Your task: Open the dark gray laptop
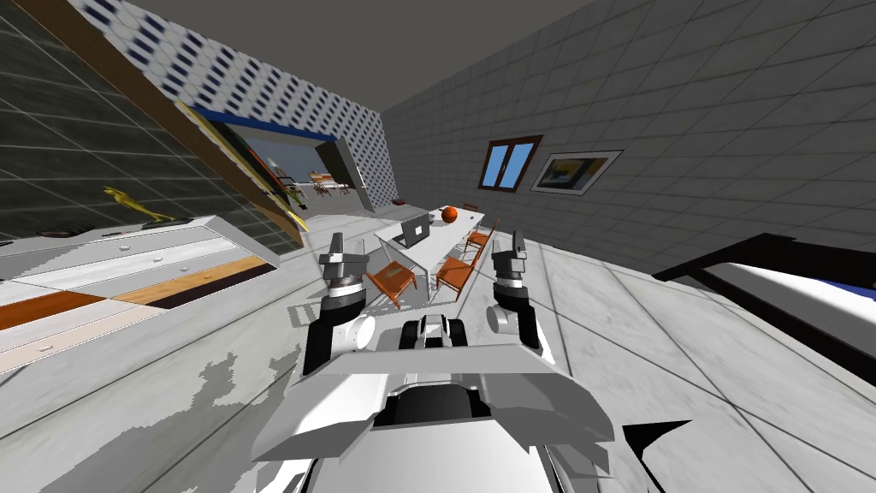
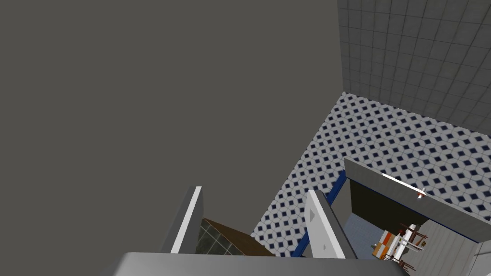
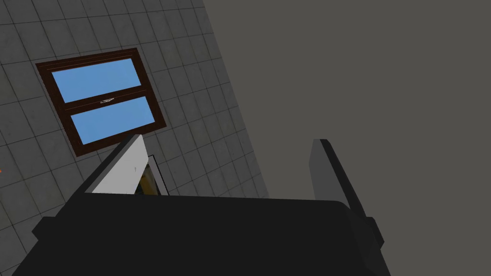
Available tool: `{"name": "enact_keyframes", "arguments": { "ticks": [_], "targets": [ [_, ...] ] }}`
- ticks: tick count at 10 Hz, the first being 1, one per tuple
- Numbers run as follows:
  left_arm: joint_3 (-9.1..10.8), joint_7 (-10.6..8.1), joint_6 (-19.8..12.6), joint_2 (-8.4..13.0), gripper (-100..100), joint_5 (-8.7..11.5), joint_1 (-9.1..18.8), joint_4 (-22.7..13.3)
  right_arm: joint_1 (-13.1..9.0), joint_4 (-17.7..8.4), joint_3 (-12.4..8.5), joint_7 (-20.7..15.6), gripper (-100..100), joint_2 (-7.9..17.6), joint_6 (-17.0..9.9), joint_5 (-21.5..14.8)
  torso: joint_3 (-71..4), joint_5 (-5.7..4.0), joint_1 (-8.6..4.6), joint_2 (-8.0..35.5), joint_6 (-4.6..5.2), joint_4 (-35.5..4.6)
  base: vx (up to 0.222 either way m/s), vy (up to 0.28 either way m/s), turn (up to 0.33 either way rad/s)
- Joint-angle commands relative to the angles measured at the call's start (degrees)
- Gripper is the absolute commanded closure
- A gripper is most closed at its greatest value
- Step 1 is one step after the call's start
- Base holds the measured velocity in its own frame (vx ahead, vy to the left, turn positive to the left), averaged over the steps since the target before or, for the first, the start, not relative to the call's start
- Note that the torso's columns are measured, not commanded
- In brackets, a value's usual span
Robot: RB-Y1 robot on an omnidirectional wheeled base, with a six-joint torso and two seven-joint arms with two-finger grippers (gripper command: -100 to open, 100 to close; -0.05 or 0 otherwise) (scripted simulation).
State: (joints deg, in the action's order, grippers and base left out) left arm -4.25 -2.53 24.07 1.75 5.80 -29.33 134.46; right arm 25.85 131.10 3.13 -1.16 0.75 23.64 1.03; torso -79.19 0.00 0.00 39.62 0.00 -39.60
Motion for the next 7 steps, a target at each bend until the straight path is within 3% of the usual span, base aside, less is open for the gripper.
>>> {"name": "enact_keyframes", "arguments": {
  "ticks": [1,7],
  "targets": [
    [0.34,0.19,-1.39,3.36,-100,-0.48,0.78,-0.97,0.01,-0.02,0.00,0.00,0,0.00,-0.01,0.00,-3.97,0.02,0.05,1.89,0.01,-1.88,0.034,0.029,-0.107],
    [1.99,1.14,-8.19,7.29,-100,-2.80,4.56,-5.72,0.02,-0.03,0.00,0.00,0,0.01,-0.01,0.00,-5.34,-0.01,-0.02,2.73,0.00,-2.70,0.064,0.050,-0.144]
  ]
}}
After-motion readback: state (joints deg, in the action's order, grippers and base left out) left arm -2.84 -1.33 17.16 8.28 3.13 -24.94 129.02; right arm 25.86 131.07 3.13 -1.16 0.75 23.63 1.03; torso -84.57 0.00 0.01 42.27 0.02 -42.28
